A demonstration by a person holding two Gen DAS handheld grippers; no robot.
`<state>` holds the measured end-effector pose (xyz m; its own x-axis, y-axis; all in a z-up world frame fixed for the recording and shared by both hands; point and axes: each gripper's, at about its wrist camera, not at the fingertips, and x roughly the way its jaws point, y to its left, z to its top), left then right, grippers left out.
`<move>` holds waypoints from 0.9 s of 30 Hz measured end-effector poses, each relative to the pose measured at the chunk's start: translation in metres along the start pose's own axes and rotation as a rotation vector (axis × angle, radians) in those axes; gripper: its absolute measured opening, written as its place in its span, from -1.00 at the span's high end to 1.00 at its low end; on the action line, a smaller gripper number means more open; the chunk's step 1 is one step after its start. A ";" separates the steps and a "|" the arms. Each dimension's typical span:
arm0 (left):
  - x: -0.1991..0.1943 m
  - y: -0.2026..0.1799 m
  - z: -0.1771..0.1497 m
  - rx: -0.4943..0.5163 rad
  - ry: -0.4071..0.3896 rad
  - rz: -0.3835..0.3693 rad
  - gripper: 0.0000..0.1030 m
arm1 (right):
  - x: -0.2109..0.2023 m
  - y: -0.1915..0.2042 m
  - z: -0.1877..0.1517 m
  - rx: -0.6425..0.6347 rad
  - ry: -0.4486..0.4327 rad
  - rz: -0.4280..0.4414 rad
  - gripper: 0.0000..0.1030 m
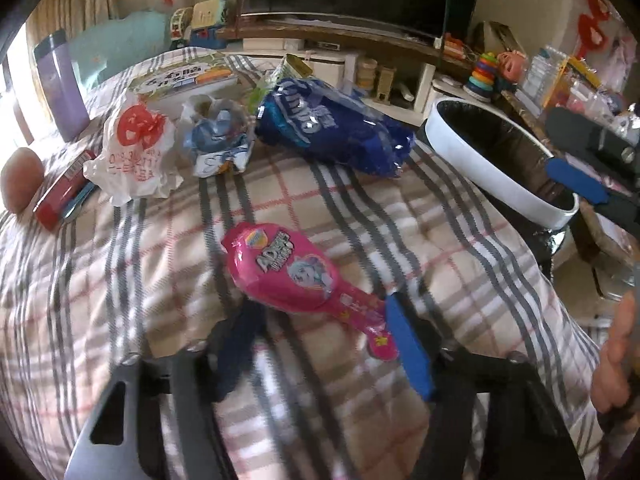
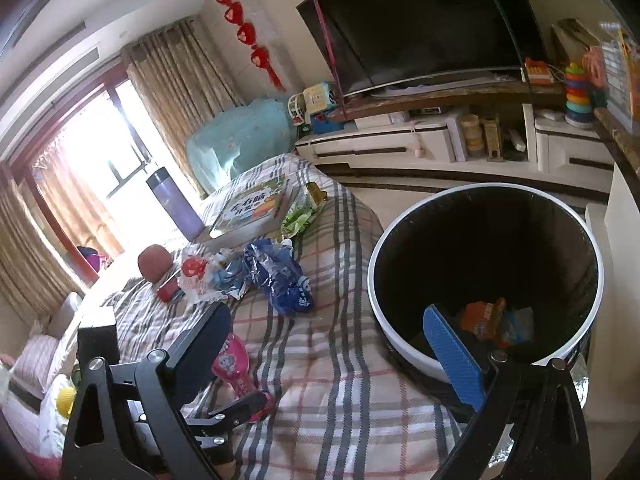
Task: Collect trash
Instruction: 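Grasp the pink candy package with the left tool while the right tool grasps the blue bag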
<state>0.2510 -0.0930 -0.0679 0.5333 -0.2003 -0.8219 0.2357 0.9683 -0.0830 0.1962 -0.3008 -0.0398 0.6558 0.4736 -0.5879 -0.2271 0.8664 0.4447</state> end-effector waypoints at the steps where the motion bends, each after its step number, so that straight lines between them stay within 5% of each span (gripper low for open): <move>1: -0.001 0.007 0.000 -0.002 0.002 -0.007 0.21 | 0.002 0.001 0.000 -0.004 0.005 0.004 -0.90; 2: -0.002 0.017 0.002 -0.010 0.003 -0.023 0.42 | 0.005 0.003 0.000 -0.011 0.012 0.012 -0.89; 8: -0.014 0.061 0.000 -0.030 -0.001 -0.018 0.44 | 0.030 0.023 0.004 -0.095 0.063 0.050 -0.88; 10: -0.018 0.069 0.000 -0.064 -0.003 -0.046 0.35 | 0.042 0.030 0.007 -0.130 0.085 0.057 -0.85; 14: -0.022 0.067 0.001 -0.094 -0.029 -0.031 -0.12 | 0.069 0.040 0.014 -0.183 0.130 0.051 -0.72; 19: -0.015 0.062 0.005 -0.109 -0.029 -0.020 -0.12 | 0.104 0.050 0.015 -0.242 0.204 0.021 -0.58; 24: -0.003 0.056 0.007 -0.110 -0.033 0.020 0.00 | 0.123 0.056 0.011 -0.278 0.240 0.001 -0.35; 27: -0.001 0.053 0.006 -0.104 -0.047 0.045 0.41 | 0.128 0.057 0.009 -0.278 0.252 -0.003 0.01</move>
<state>0.2681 -0.0420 -0.0684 0.5796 -0.1609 -0.7989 0.1261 0.9862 -0.1071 0.2734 -0.1924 -0.0839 0.4672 0.4653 -0.7518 -0.4352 0.8612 0.2626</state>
